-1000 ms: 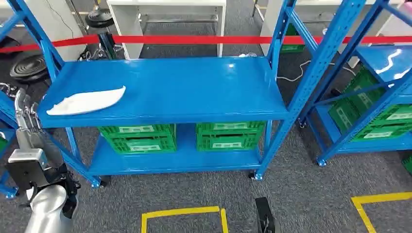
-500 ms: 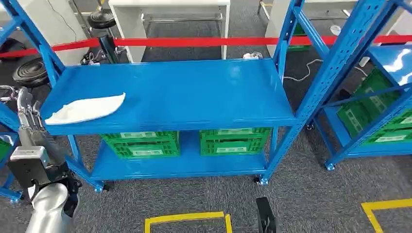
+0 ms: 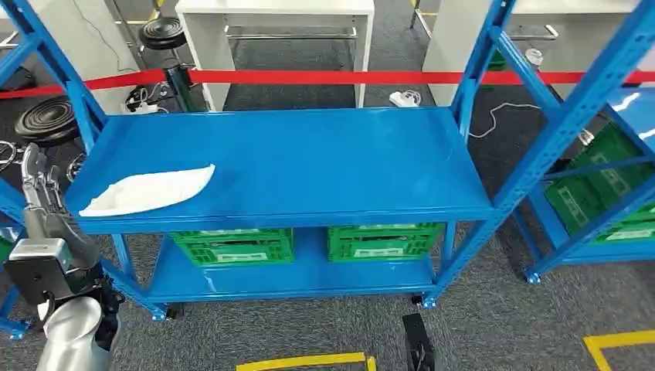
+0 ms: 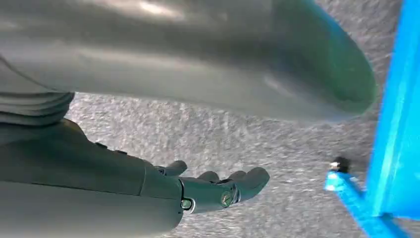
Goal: Take the parts from the cabinet and place them on the table.
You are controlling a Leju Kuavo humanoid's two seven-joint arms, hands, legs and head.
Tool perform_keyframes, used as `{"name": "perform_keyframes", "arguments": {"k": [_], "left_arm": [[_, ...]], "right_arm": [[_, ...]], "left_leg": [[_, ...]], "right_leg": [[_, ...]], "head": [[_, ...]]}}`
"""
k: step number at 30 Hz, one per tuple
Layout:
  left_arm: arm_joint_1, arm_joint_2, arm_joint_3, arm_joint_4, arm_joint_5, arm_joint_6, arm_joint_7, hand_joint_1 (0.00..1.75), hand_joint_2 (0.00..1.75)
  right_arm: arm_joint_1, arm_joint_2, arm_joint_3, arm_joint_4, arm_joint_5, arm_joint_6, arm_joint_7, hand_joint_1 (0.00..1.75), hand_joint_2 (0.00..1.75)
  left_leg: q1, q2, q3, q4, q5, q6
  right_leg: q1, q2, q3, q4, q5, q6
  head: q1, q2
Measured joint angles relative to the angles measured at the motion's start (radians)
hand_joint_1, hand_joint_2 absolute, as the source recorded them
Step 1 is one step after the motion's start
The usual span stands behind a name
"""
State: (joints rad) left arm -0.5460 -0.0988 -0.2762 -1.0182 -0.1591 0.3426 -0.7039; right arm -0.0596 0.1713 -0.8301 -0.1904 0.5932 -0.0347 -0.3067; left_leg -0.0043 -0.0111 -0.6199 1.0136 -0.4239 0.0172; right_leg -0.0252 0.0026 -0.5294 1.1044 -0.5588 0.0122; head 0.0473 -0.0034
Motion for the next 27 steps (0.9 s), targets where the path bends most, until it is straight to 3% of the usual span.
{"name": "perform_keyframes", "arguments": {"k": [1, 3, 4, 5, 6, 8, 9, 10, 11, 13, 15, 18, 19, 20, 21, 23, 24, 25, 26, 27], "left_arm": [[0.0, 0.0, -0.001, 0.0, 0.001, 0.0, 0.0, 0.0, 0.0], [0.009, 0.0, -0.003, 0.0, 0.013, 0.0, 0.001, 0.0, 0.0], [0.013, 0.0, -0.003, 0.0, 0.018, 0.004, 0.001, 0.0, 0.0], [0.016, 0.001, -0.003, 0.0, 0.02, 0.01, 0.001, 0.0, 0.0], [0.019, 0.002, -0.005, -0.001, 0.02, 0.018, 0.001, 0.0, 0.0], [0.025, 0.006, -0.015, -0.007, 0.019, 0.044, 0.001, 0.0, 0.0], [0.029, 0.01, -0.018, -0.012, 0.019, 0.053, 0.001, 0.0, 0.0], [0.034, 0.011, -0.02, -0.017, 0.018, 0.061, 0.001, 0.0, 0.0], [0.039, 0.015, -0.022, -0.023, 0.015, 0.071, 0.002, 0.0, 0.0], [0.043, 0.021, -0.035, -0.025, -0.01, 0.098, 0.002, 0.0, 0.0], [0.041, 0.027, -0.045, -0.026, -0.026, 0.113, 0.001, 0.0, 0.0], [0.046, 0.034, -0.055, -0.024, -0.031, 0.117, 0.002, 0.0, 0.0], [0.049, 0.036, -0.057, -0.024, -0.031, 0.117, 0.002, 0.0, 0.0], [0.052, 0.039, -0.059, -0.022, -0.031, 0.117, 0.002, 0.0, 0.0], [0.053, 0.04, -0.06, -0.022, -0.032, 0.117, 0.002, 0.0, 0.0], [0.051, 0.041, -0.06, -0.023, -0.032, 0.117, 0.002, 0.0, 0.0], [0.05, 0.042, -0.061, -0.022, -0.032, 0.117, 0.002, 0.0, 0.0], [0.05, 0.044, -0.063, -0.021, -0.032, 0.117, 0.002, 0.0, 0.0], [0.051, 0.045, -0.065, -0.019, -0.032, 0.116, 0.002, 0.0, 0.0], [0.051, 0.047, -0.066, -0.019, -0.033, 0.115, 0.002, 0.0, 1.75]], "right_arm": [[-0.002, 0.0, 0.0, 0.0, 0.001, 0.0, -0.002, 0.0, 0.0], [0.001, -0.002, -0.001, 0.0, 0.002, -0.002, -0.013, 0.0, 0.0], [0.004, -0.003, -0.002, 0.0, 0.003, -0.005, -0.018, 0.0, 0.0], [0.006, -0.006, -0.002, 0.0, 0.005, -0.007, -0.02, 0.0, 0.0], [0.007, -0.008, -0.002, 0.0, 0.008, -0.007, -0.023, 0.0, 0.0], [0.006, -0.014, -0.002, 0.0, 0.01, 0.0, -0.035, 0.0, 0.0], [0.006, -0.014, -0.003, 0.0, 0.009, 0.003, -0.039, 0.0, 0.0], [0.004, -0.014, -0.003, 0.0, 0.007, 0.006, -0.043, 0.0, 0.0], [0.004, -0.014, -0.003, 0.0, 0.005, 0.011, -0.049, 0.0, 0.0], [0.007, -0.014, -0.004, 0.0, 0.003, 0.017, -0.062, 0.0, 0.0], [0.004, -0.013, -0.004, 0.0, 0.003, 0.019, -0.071, 0.0, 0.0], [0.002, -0.013, -0.005, 0.0, 0.004, 0.019, -0.071, 0.0, 0.0], [0.002, -0.013, -0.005, 0.0, 0.004, 0.02, -0.071, 0.0, 0.0], [0.003, -0.013, -0.005, 0.0, 0.004, 0.02, -0.071, 0.0, 0.0], [0.004, -0.013, -0.005, 0.0, 0.004, 0.02, -0.071, 0.0, 0.0], [0.002, -0.013, -0.005, 0.0, 0.004, 0.02, -0.071, 0.0, 0.0], [0.001, -0.013, -0.005, 0.0, 0.004, 0.02, -0.071, 0.0, 0.0], [0.001, -0.012, -0.006, 0.0, 0.003, 0.022, -0.071, 0.0, 0.0], [-0.001, -0.012, -0.007, 0.0, 0.003, 0.023, -0.07, 0.0, 0.0], [-0.001, -0.012, -0.008, 0.0, 0.002, 0.023, -0.069, 0.0, 0.0]], "left_leg": [[0.0, 0.001, 0.006, 0.0, -0.006, 0.006], [-0.004, 0.001, 0.019, 0.0, -0.019, 0.01], [-0.005, 0.0, 0.027, 0.001, -0.026, 0.011], [-0.005, -0.003, 0.035, 0.003, -0.034, 0.009], [-0.005, -0.005, 0.046, 0.005, -0.043, 0.007], [-0.003, -0.005, 0.067, 0.013, -0.066, -0.001], [-0.006, -0.006, 0.067, 0.018, -0.074, -0.009], [-0.007, -0.008, 0.066, 0.021, -0.077, -0.014], [-0.008, -0.006, 0.064, 0.02, -0.083, -0.022], [-0.007, -0.006, 0.075, 0.022, -0.082, -0.032], [-0.005, 0.0, 0.06, 0.059, -0.101, -0.047], [0.002, 0.004, -0.059, 0.265, -0.19, -0.06], [0.002, 0.004, -0.092, 0.311, -0.2, -0.06], [0.002, 0.004, -0.104, 0.311, -0.184, -0.058], [0.001, 0.004, -0.094, 0.267, -0.146, -0.054], [-0.001, -0.004, -0.032, 0.108, -0.043, -0.041], [-0.004, -0.029, -0.004, 0.035, -0.003, -0.032], [-0.007, -0.041, -0.003, 0.023, -0.05, -0.028], [-0.01, -0.045, 0.005, 0.022, -0.063, -0.022], [-0.011, -0.038, 0.008, 0.018, -0.035, -0.015]], "right_leg": [[-0.001, 0.0, -0.046, 0.072, -0.018, -0.001], [0.004, 0.0, -0.144, 0.198, -0.079, 0.002], [0.005, 0.0, -0.176, 0.223, -0.089, 0.002], [0.006, 0.0, -0.186, 0.207, -0.07, 0.004], [0.006, 0.0, -0.179, 0.153, -0.022, 0.003], [0.006, 0.0, -0.133, -0.017, 0.117, 0.002], [0.009, 0.001, -0.129, -0.043, 0.118, -0.002], [0.014, -0.001, -0.132, -0.045, 0.073, -0.011], [0.015, 0.001, -0.125, -0.047, 0.106, -0.017], [0.012, 0.004, -0.119, -0.049, 0.112, -0.031], [0.007, 0.005, -0.103, -0.056, 0.109, -0.04], [0.008, 0.013, -0.098, -0.056, 0.102, -0.047], [0.008, 0.017, -0.097, -0.055, 0.1, -0.048], [0.008, 0.021, -0.094, -0.055, 0.098, -0.048], [0.009, 0.028, -0.091, -0.055, 0.096, -0.047], [0.011, 0.041, -0.084, -0.056, 0.094, -0.045], [0.009, 0.049, -0.084, -0.057, 0.094, -0.044], [0.01, 0.059, -0.087, -0.056, 0.096, -0.039], [0.008, 0.065, -0.093, -0.055, 0.093, -0.032], [0.007, 0.072, -0.093, -0.056, 0.093, -0.026]], "head": [[0.004, 0.0], [0.004, 0.0], [0.005, 0.0], [0.005, 0.0], [0.005, 0.0], [0.005, 0.0], [0.003, 0.0], [0.004, 0.0], [0.003, 0.0], [0.003, 0.0], [-0.002, 0.0], [-0.002, 0.0], [-0.003, 0.0], [-0.003, 0.0], [-0.003, 0.0], [-0.003, 0.0], [-0.003, 0.0], [-0.002, 0.0], [-0.003, 0.0], [-0.003, 0.0]]}}
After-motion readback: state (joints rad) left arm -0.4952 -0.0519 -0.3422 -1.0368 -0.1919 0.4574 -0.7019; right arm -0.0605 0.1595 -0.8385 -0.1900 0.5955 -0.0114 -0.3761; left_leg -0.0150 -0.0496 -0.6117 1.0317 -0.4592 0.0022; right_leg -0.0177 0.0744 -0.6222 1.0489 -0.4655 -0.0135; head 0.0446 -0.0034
